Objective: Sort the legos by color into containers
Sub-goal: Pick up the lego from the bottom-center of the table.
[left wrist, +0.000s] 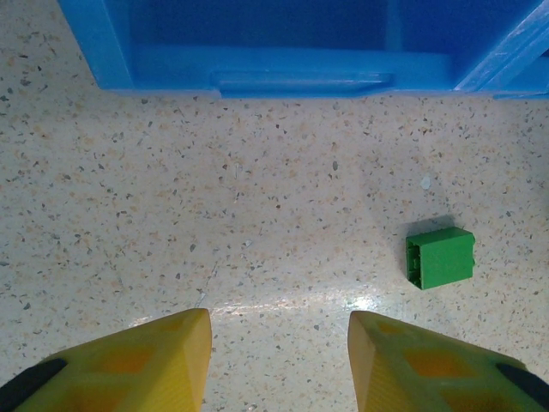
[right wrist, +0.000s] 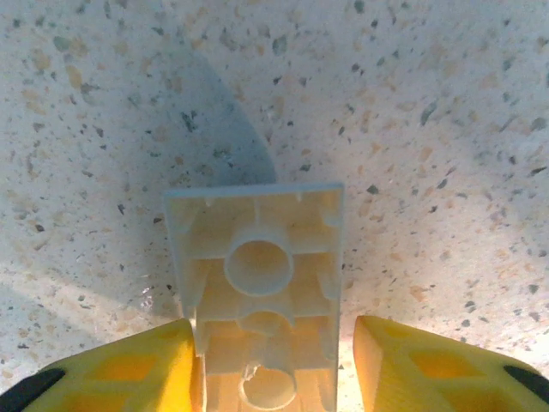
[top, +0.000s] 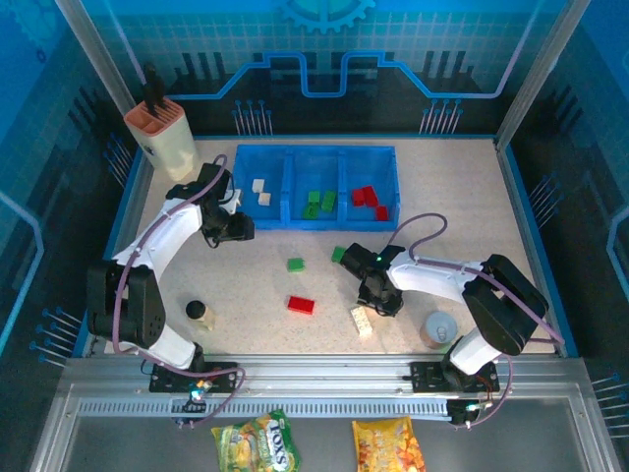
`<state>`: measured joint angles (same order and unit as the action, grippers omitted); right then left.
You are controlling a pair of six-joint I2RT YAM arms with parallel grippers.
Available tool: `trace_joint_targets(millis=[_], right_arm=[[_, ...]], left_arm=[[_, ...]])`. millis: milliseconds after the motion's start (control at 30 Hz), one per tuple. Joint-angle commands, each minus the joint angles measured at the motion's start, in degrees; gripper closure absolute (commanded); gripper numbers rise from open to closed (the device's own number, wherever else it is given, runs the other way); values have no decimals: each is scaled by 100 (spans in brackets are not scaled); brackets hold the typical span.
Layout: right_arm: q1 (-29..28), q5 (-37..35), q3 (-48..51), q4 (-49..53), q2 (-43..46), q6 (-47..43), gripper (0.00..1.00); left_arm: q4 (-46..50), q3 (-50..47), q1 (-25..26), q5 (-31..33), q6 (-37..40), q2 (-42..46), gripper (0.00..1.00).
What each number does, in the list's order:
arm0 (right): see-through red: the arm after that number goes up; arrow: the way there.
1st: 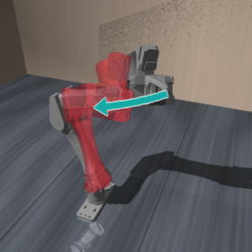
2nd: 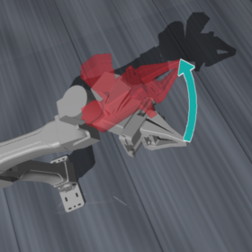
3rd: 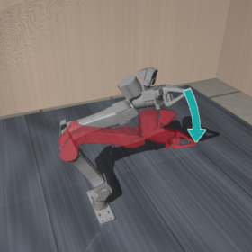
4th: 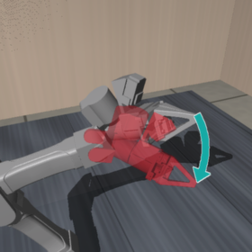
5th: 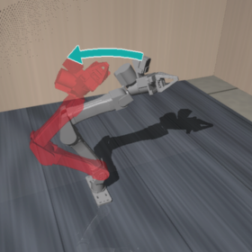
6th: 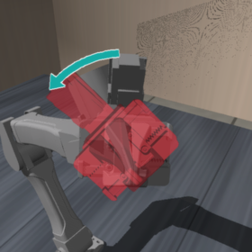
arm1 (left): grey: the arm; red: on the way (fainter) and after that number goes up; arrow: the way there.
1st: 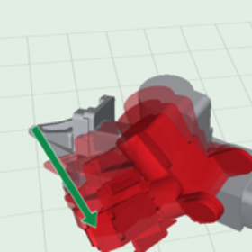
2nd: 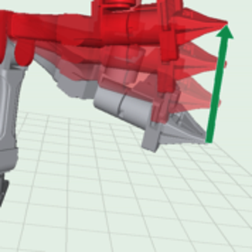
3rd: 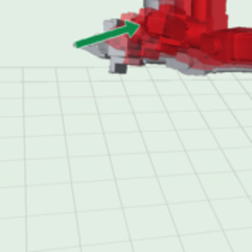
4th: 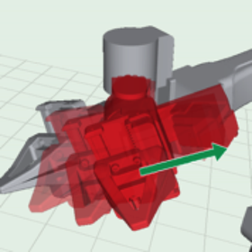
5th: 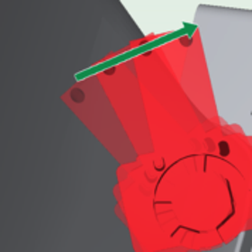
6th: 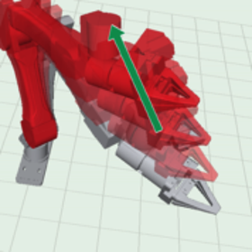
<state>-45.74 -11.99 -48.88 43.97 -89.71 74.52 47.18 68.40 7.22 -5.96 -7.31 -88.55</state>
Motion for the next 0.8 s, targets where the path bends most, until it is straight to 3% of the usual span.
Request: trace_joint_targets(millis=[0,433,767], right_arm=[[-75,-320,-200,332,-38,-105,50],[-77,-393,-385,419,30,-232,64],[-89,-533,-584,609,103,-407,65]], left_arm=[[-60,-53,-77,-143,106,-39,53],[-59,-55,-85,-135,98,-5,53],[-95,-74,-135,-142,74,57,53]])
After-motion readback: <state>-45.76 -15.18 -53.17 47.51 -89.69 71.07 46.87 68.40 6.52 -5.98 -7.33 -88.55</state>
